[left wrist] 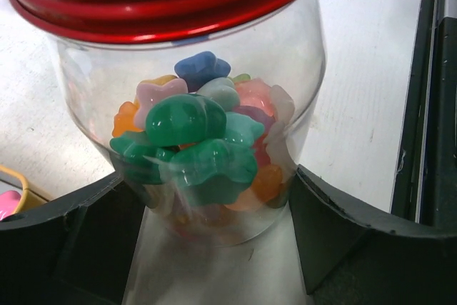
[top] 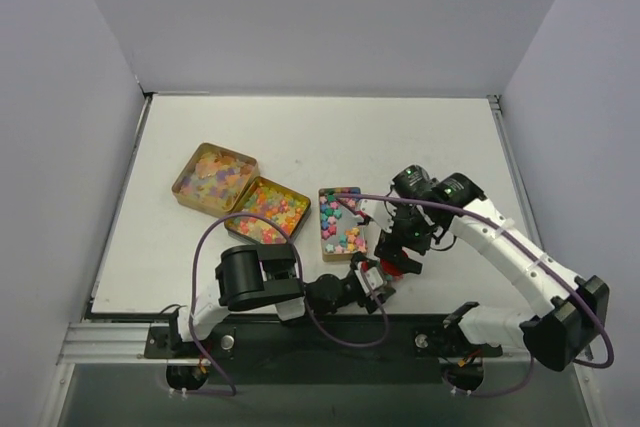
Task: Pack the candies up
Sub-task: Screw the bottle lid onto the packing bottle.
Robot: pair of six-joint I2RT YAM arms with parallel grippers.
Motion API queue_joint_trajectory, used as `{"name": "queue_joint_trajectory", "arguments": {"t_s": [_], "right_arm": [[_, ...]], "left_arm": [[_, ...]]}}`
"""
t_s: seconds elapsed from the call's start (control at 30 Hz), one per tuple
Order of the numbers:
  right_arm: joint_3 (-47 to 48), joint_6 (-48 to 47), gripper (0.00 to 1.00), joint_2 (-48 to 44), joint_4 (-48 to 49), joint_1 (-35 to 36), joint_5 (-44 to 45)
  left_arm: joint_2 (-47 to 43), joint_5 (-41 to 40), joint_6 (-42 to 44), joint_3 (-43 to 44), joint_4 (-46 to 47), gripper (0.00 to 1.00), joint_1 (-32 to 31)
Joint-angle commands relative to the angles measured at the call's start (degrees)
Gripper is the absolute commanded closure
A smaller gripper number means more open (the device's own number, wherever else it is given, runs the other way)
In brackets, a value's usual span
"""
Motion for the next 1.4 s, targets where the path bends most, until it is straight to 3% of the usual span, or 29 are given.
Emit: {"name": "queue_joint_trajectory", "arguments": {"t_s": [0.0,0.43,0.53,0.57,0.6,0.93,1.37], "right_arm": [[1.52,-9.15,0.15,-6.78,-5.32,-1.51,-2.03],[-0.07,-19.9,0.15,-3.1,0.56,-0.99,-12.48],[-0.95,-23.95,0.15,-2.49,0.48,0.24,-14.24],[-1.48,-24.82,0.15,-2.4,0.3,0.59,-14.51],[-1.74,-25.44,0.15,-2.4,0.13,1.55,-14.86],[-6.4,-23.35,0.16,-4.86,-1.02,5.26,-13.38],[-13.44,-15.53,0.16,-20.93,-10.15,5.34,-3.79]], "left_arm": [[1.38,1.72,0.86,-3.39,12.77,0.3,-0.03],[0.68,4.28,0.15,-5.32,12.42,0.45,0.68],[0.67,3.76,0.33,-5.32,12.34,0.76,0.68],[0.76,3.49,0.33,-5.15,12.34,0.97,0.68],[0.76,2.88,0.42,-5.06,12.16,1.0,0.68],[0.94,1.91,-0.55,-5.5,12.69,1.0,0.77],[0.68,1.64,-1.08,-6.38,12.69,1.0,2.0]]}}
